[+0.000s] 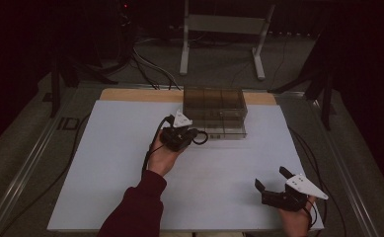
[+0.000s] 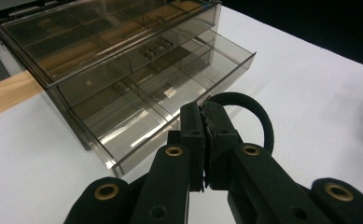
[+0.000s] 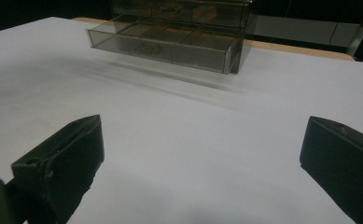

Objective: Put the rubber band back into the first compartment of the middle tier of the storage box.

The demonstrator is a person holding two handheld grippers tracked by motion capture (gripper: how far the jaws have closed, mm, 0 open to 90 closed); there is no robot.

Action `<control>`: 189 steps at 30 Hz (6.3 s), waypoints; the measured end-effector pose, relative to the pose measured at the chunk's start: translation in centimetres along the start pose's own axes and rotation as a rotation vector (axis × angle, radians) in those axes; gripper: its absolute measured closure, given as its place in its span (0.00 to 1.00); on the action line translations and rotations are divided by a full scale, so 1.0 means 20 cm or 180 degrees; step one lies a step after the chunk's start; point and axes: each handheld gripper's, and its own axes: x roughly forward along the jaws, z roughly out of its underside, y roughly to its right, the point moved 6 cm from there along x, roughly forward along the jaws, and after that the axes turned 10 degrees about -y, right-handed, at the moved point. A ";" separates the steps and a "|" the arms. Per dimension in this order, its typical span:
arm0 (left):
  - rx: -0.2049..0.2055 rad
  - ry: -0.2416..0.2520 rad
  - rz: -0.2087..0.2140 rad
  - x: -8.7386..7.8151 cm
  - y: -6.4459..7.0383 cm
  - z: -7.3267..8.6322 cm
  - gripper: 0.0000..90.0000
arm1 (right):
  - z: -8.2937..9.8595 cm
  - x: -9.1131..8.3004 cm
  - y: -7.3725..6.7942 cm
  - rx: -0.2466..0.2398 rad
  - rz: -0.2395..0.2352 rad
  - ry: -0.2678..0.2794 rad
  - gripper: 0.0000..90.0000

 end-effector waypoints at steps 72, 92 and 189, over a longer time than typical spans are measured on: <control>-0.0121 0.0048 -0.0216 0.07 -0.24 -0.06 0.99 | 0.00 0.00 0.00 0.0017 -0.0007 0.0013 0.00; -0.0219 0.0025 -0.0320 0.10 -0.30 -0.08 0.99 | 0.00 0.00 0.00 0.0003 -0.0012 0.0011 0.00; -0.0369 -0.0329 -0.0440 0.40 -0.30 -0.01 0.98 | -0.01 0.00 0.00 0.0011 -0.0031 0.0020 0.00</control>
